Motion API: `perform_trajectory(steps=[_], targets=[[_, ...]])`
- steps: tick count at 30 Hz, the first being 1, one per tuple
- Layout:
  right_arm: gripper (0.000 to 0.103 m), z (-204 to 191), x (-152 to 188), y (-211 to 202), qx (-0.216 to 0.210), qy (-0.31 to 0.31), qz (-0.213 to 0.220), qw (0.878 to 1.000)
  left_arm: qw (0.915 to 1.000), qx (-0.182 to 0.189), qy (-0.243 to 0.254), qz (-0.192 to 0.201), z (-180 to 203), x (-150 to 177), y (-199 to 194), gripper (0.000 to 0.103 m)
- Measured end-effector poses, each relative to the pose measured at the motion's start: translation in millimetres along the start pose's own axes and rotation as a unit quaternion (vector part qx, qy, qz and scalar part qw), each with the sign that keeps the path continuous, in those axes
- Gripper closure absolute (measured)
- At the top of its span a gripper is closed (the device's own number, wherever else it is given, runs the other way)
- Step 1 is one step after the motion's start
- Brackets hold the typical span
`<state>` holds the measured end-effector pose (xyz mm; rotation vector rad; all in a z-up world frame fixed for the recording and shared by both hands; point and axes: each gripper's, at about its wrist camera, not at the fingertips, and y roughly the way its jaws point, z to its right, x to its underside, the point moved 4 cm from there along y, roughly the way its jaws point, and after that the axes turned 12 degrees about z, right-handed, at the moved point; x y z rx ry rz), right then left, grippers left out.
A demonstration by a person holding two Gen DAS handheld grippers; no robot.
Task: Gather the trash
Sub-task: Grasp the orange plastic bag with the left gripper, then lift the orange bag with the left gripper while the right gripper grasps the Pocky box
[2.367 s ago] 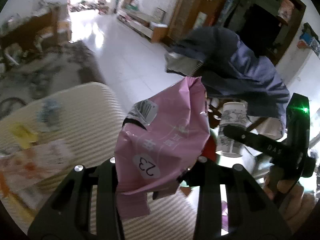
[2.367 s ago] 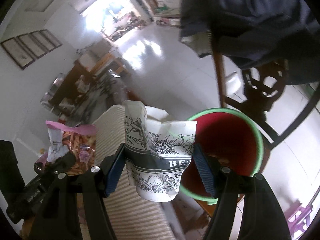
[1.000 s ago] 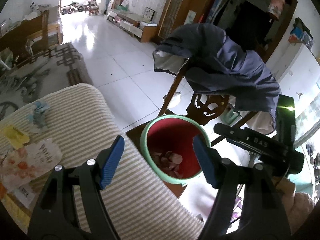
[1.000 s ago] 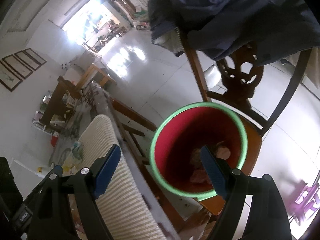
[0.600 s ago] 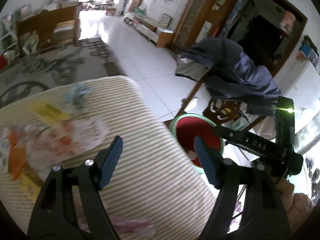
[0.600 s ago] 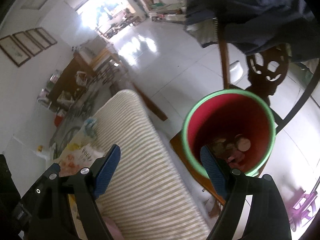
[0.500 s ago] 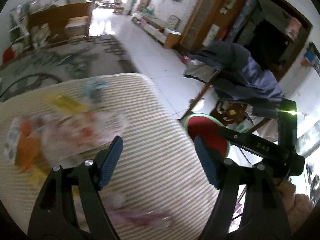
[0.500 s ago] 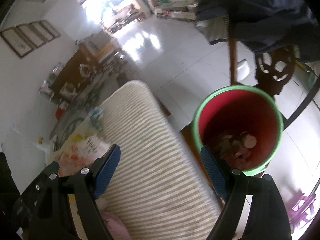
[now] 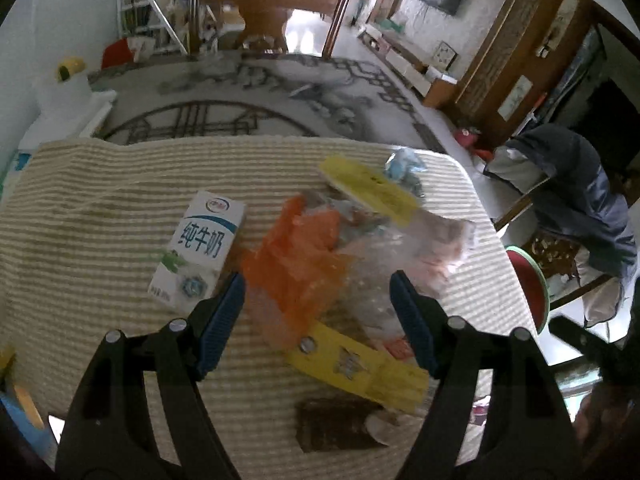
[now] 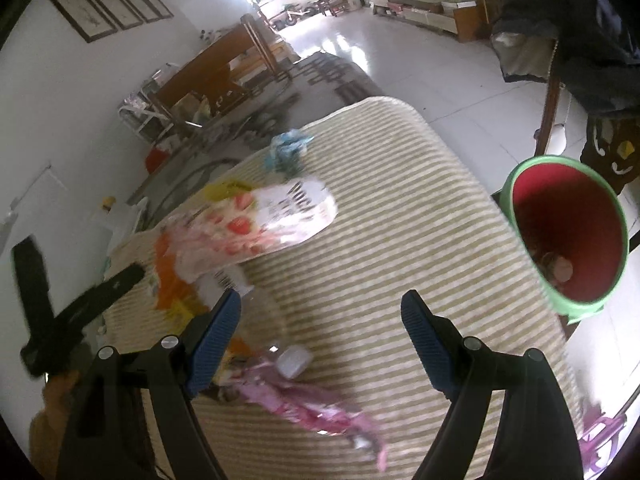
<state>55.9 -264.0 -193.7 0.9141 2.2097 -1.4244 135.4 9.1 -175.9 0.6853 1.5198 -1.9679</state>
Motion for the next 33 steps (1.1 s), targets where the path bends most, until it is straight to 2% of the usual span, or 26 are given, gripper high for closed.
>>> perform_trajectory(steps=[4,9,12,14,17,25,27,29,33], targets=[[0.023,-1,7,-8,0.009,0.009,0.005,1.000,0.9997,0.014,0.007,-0.021,-5,-4,28,0.030],[0.020,5,18,-20,0.027,0.025,0.009,0.999,0.9982,0.020,0.015,-0.054,-9,7,63,0.029],[0.020,7,26,-23,0.035,0.028,0.004,0.999,0.9982,0.023,0.010,-0.055,-13,6,68,0.036],[0.020,5,30,-22,0.036,0.027,-0.003,0.999,0.9982,0.028,0.013,-0.052,-13,6,66,0.044],[0.020,-3,34,-16,0.032,0.017,-0.011,0.999,0.9982,0.032,0.017,-0.048,-15,6,58,0.048],[0.020,-31,31,9,0.008,-0.026,-0.036,0.999,0.9990,0.039,-0.009,0.021,-28,-1,-18,0.048],[0.020,-35,24,20,-0.013,-0.007,-0.045,0.999,0.9985,0.038,-0.018,0.035,-31,0,-38,0.048],[0.019,-33,13,34,-0.040,0.055,-0.056,0.996,0.9980,0.034,-0.025,0.048,-33,3,-54,0.048],[0.015,-26,-15,66,-0.059,0.183,-0.049,0.980,0.9972,0.038,-0.038,0.052,-31,11,-69,0.048]])
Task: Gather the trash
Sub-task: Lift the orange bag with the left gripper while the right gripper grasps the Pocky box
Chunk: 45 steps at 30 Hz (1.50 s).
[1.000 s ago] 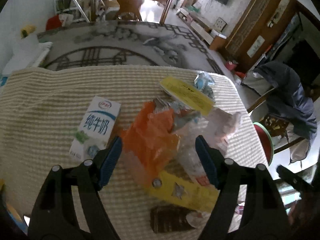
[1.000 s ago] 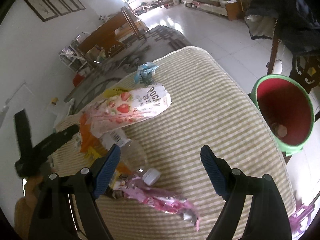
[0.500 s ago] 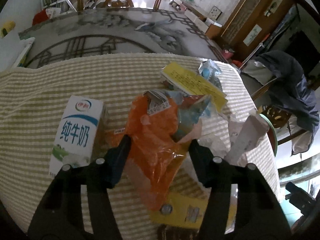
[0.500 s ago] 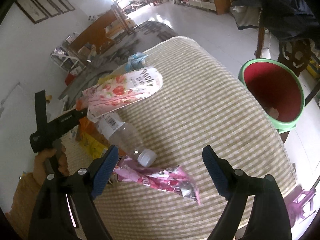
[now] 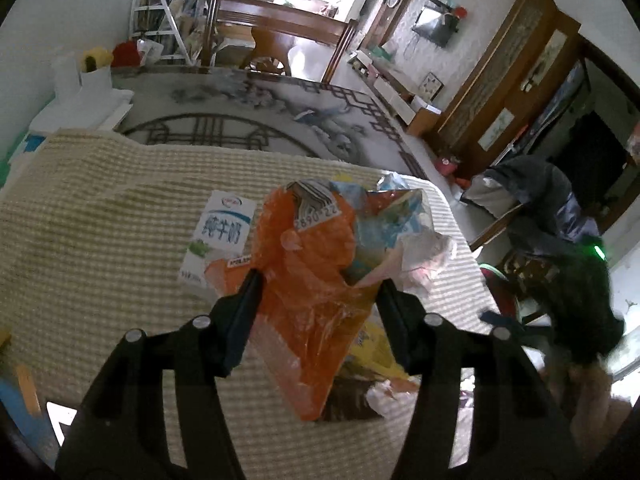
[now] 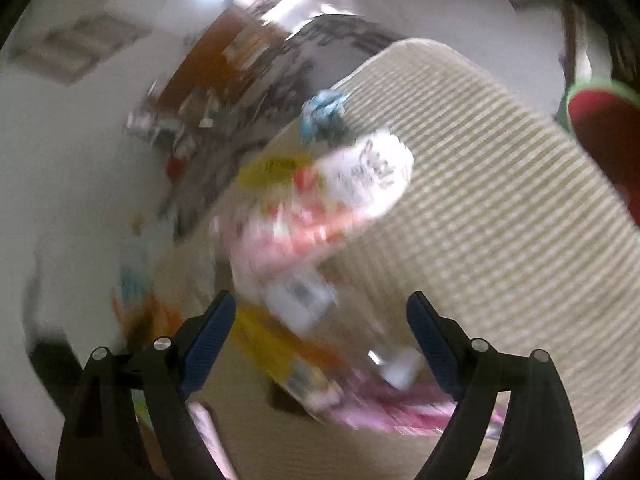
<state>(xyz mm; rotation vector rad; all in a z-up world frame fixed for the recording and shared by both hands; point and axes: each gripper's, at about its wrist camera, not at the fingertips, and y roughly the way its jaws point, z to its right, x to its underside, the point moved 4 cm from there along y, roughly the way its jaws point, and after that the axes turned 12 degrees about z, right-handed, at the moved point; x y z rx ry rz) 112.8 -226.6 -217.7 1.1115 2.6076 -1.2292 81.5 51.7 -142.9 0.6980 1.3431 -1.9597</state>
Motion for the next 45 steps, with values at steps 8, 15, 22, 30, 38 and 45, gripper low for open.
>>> perform_trajectory(steps=[8,15,22,30,38,45], targets=[[0.013,22,-18,45,0.024,0.177,-0.010,0.984,0.9994,0.013,0.031,0.003,21,9,-11,0.047],[0.012,25,-13,70,0.006,0.206,-0.039,0.978,0.9993,0.011,0.034,-0.004,20,15,-12,0.047],[0.025,21,-12,75,-0.044,0.210,-0.049,0.976,0.9994,0.010,0.032,-0.009,18,19,-12,0.046],[0.031,-7,-21,57,-0.088,0.150,-0.042,0.984,0.9993,0.013,0.033,-0.009,20,19,-10,0.046],[0.031,-28,-22,1,-0.125,0.082,-0.020,0.989,0.9993,0.007,0.037,-0.004,24,19,-8,0.046],[0.031,-32,-15,-40,-0.103,-0.007,0.016,0.994,0.9991,0.012,0.040,0.000,35,18,-6,0.046]])
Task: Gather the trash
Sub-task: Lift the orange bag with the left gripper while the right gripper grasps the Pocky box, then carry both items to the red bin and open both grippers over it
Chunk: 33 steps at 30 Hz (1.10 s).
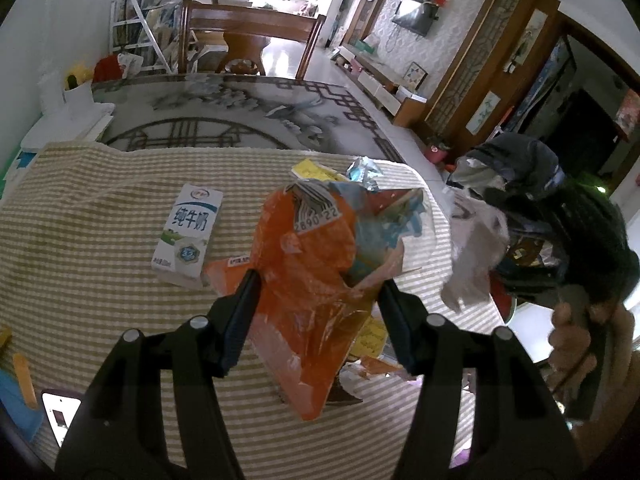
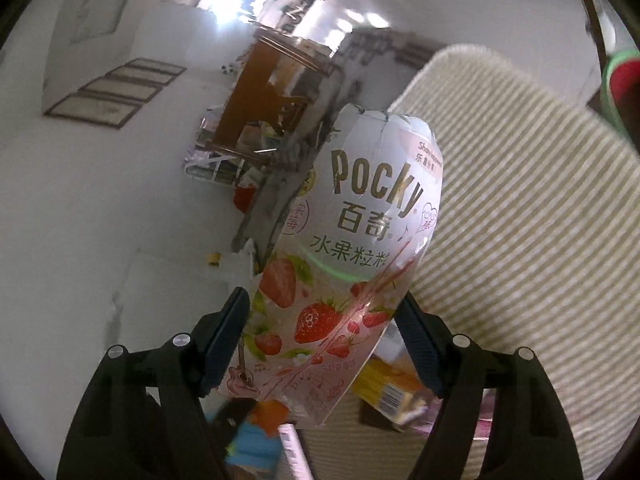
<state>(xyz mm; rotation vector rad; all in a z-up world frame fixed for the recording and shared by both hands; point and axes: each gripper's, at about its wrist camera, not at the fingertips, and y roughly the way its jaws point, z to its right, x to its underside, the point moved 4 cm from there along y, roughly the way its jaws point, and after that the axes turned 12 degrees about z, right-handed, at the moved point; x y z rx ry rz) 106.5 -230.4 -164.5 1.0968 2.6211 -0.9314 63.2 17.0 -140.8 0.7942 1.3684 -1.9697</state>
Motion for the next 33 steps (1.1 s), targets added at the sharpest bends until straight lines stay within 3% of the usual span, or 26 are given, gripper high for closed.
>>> perform_trajectory(steps=[5,18,33], targets=[[0.031,2,8,-28,0.030,-0.066,0.032,0.997,1.0000,0.001,0.004,0.002,10,-2,1,0.046],[0.031,16,9,-50,0.077,-0.157,0.056,0.983,0.9994,0.023,0.027,-0.001,60,-3,14,0.046],[0.033,57,-29,-92,0.096,-0.141,0.079,0.982,0.9978,0.053,0.039,-0.010,120,0,38,0.046]])
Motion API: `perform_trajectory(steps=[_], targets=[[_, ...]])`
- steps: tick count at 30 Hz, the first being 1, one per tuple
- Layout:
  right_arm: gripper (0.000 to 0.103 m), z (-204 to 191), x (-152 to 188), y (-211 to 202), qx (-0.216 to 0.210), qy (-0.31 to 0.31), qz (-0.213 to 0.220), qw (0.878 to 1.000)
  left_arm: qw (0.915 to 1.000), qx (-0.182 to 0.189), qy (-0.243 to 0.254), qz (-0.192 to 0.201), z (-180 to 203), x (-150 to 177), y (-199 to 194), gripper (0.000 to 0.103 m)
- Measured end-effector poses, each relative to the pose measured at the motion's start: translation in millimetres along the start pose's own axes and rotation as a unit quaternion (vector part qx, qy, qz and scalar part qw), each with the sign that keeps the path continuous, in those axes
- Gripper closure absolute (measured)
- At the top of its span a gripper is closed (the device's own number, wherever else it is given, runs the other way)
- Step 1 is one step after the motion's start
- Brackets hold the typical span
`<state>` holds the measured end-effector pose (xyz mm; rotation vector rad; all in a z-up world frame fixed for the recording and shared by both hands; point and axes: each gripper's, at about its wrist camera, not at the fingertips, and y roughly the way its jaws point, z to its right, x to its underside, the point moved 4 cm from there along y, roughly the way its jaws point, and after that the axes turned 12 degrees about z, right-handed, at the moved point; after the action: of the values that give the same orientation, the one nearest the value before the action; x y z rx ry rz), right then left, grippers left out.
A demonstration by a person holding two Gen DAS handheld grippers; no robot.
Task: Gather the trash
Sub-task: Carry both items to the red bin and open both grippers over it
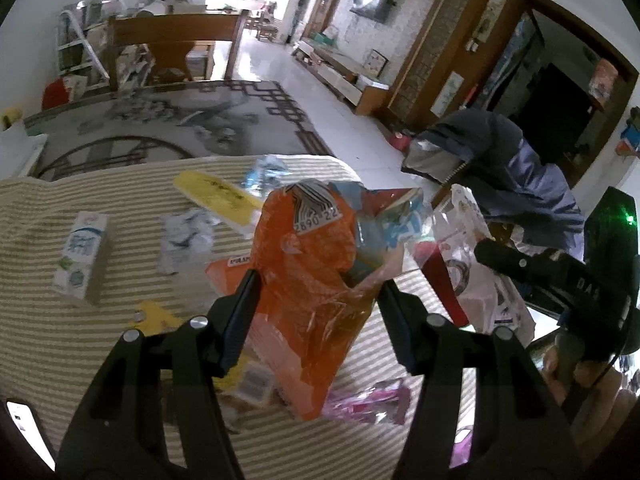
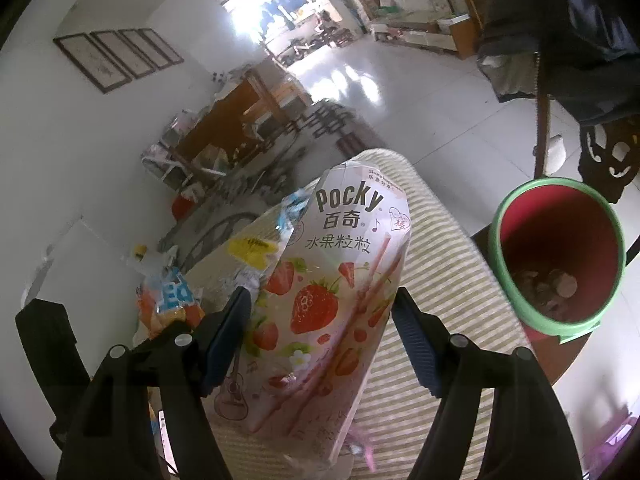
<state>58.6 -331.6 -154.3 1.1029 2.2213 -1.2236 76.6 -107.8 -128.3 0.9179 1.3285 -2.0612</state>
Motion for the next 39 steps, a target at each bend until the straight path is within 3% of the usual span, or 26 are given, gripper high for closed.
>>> perform_trajectory(steps=[13,25,27,29,31,33,39], targets=[[0.034,97,-52,-25,0.033,0.043,0.027,0.998,0.9977,0.051,0.034,-0.028,102,-8,73,0.046],[0.034,203,-78,-36,0.084,0.093,0.030,0.992,0.9884,0.100,0.066,-0.094,200,10,157,0.046],[0.032,215,-84,-37,0.087,0.097,0.034,0.991,0.9862,0.110,0.070,-0.102,213,12,168,0.043],[0.031,225,-89,-35,0.092,0.102,0.035,0.990,0.9849,0.114,0.074,-0.107,222,15,176,0.028],[0.025,232,-92,-34,0.103,0.105,0.040,0.988,0.9842,0.115,0.075,-0.112,228,16,184,0.021],[0.019,240,-96,-36,0.119,0.108,0.049,0.986,0.9842,0.114,0.075,-0.113,230,18,185,0.020],[0.019,239,-93,-35,0.114,0.119,0.045,0.985,0.9881,0.099,0.076,-0.090,214,10,165,0.018]])
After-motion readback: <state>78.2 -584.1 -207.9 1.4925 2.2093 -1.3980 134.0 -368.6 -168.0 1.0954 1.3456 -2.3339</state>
